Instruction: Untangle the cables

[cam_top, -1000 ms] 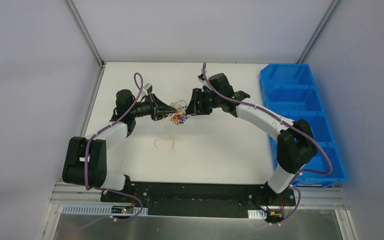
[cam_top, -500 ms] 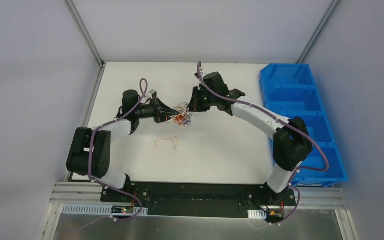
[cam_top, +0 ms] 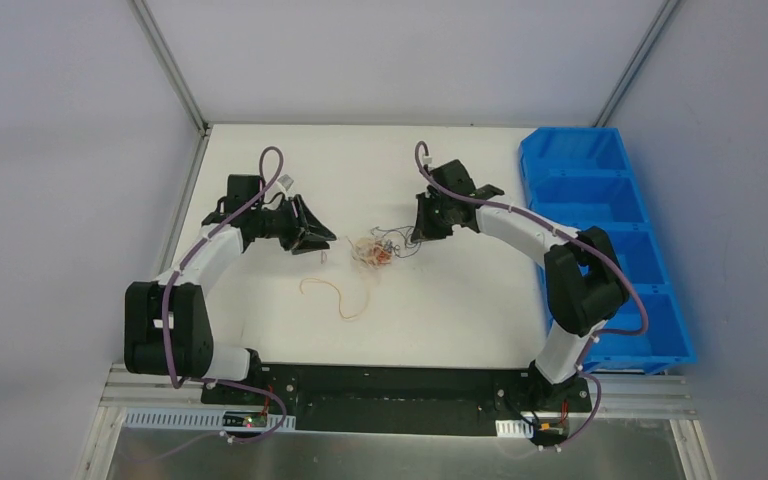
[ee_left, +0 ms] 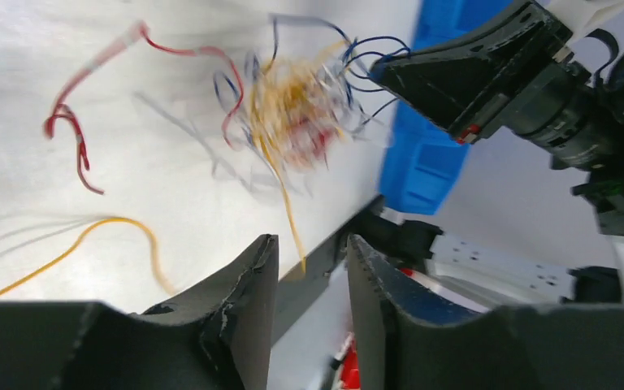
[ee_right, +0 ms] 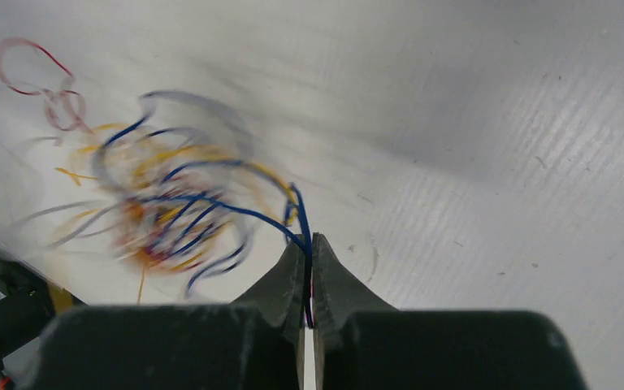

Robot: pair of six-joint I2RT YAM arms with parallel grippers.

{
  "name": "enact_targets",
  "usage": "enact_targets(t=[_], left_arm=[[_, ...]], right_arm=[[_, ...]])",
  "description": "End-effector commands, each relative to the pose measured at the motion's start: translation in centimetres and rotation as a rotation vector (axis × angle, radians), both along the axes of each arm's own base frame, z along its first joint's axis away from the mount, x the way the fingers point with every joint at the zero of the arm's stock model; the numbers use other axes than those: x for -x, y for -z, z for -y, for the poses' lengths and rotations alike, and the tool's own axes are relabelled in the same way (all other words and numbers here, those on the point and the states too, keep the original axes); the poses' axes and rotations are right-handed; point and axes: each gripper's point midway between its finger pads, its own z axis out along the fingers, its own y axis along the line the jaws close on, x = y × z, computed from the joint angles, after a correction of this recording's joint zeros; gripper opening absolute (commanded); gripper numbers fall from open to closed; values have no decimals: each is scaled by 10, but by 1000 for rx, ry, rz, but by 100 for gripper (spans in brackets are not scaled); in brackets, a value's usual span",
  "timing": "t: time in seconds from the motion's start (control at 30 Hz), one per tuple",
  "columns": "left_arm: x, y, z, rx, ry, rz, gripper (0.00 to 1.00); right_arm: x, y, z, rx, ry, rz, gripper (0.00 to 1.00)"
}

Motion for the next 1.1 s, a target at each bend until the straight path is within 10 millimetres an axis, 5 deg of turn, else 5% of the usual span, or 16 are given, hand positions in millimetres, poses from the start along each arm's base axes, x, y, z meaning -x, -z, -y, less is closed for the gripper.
enact_targets(t=[0.0,0.17,0.4,0.53,0.67,0.87,1.07], left_arm=[[3,31,-32,-304,17,65,41],[-5,52,-30,-484,89,132,54],[-33,51,18,-621,203,288,66],[-41,78,49,-735,287,304,67],[-40,116,58,-876,351,286,66],[-46,152,9,-1186,365,226,46],[-40,137,-53,-1281,339,159,40]], right_arm=[[19,23,-3,-16,-35,-119,0],[17,44,-11,8,-12,-181,0],[16,68,-2,71,40,-227,0],[17,69,-1,80,43,-228,0],[16,68,9,120,46,-209,0],[19,67,60,267,71,-166,0],[21,56,142,426,149,-113,0]])
